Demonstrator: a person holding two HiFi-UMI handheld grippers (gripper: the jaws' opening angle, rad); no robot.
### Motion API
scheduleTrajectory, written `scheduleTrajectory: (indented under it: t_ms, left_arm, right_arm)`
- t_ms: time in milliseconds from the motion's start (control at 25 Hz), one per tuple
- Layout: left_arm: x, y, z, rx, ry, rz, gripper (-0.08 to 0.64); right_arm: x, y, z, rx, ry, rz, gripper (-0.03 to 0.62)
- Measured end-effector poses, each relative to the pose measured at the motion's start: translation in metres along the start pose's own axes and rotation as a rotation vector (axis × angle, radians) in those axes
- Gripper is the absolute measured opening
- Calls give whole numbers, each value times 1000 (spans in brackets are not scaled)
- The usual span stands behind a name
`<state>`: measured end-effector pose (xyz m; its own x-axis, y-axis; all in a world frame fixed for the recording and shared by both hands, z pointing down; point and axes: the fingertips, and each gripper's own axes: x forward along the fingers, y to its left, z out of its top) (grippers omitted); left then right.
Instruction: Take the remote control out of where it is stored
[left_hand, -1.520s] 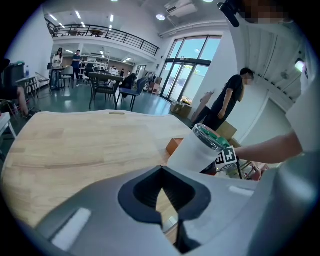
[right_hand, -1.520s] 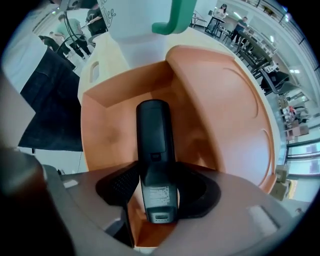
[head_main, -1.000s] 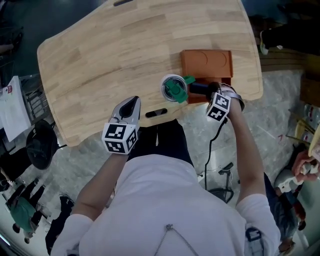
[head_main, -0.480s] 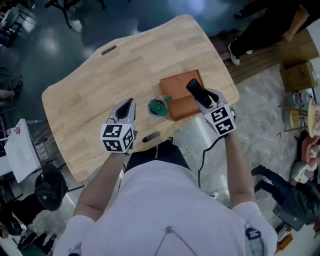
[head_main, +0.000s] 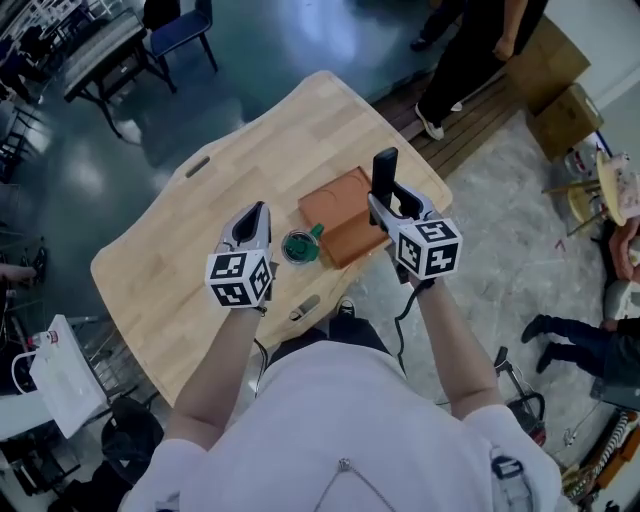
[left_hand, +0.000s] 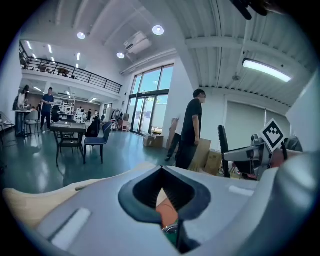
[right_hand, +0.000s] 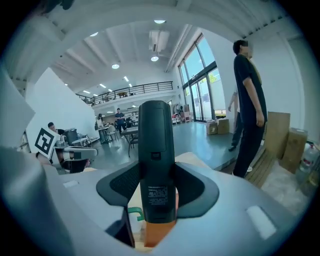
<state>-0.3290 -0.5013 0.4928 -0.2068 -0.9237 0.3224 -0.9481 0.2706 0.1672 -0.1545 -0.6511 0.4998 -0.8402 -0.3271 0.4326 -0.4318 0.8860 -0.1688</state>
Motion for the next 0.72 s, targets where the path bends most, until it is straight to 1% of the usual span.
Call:
scheduleTrajectory:
  t_ms: [120, 200, 480, 720]
  left_arm:
    - [3, -8, 15, 18, -24, -20, 1]
    - [3, -12, 19, 26, -30, -30, 1]
    - [3, -19, 22, 42, -23, -44, 0]
    - [0, -19, 21, 49, -22, -44, 2]
  right_arm:
    - [-6, 5, 6, 32, -31, -34, 245]
    - [-10, 8, 8, 45, -45, -38, 245]
    - [-20, 0, 12, 64, -65, -73, 245]
    - [-24, 1, 9, 57, -61, -75, 245]
